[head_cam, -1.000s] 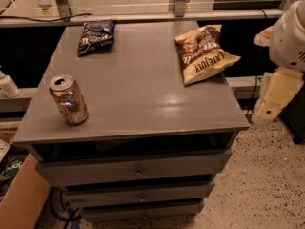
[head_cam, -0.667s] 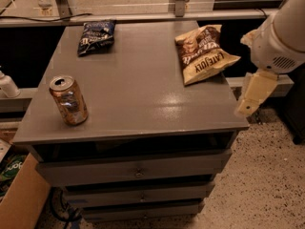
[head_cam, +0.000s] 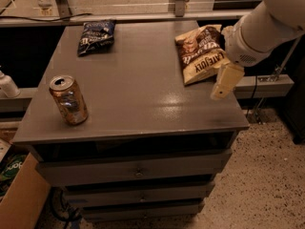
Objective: Move brown chip bag near blue chip bag
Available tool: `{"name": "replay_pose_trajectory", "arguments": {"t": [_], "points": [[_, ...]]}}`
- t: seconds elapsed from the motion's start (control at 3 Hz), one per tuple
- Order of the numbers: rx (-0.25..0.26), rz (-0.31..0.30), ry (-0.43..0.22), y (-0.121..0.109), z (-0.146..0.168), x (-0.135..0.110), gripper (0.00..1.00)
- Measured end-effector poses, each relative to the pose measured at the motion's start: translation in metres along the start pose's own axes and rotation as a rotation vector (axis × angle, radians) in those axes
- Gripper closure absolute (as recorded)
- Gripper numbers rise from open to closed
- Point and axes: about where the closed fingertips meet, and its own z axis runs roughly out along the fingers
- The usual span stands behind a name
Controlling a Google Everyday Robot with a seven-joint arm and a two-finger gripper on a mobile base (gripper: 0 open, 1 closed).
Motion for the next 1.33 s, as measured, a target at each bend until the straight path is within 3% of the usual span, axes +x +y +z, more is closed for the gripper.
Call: {"name": "replay_pose_trajectory", "arguments": {"t": [0.67,1.0,1.33], "points": [[0.027,0.077,-0.052,-0.046,0.065,0.008,0.0],[0.042,0.1,-0.047,-0.066,0.087,0.012,0.16],[0.06,0.101,-0.052,-0.08,0.096,0.012,0.41]]}}
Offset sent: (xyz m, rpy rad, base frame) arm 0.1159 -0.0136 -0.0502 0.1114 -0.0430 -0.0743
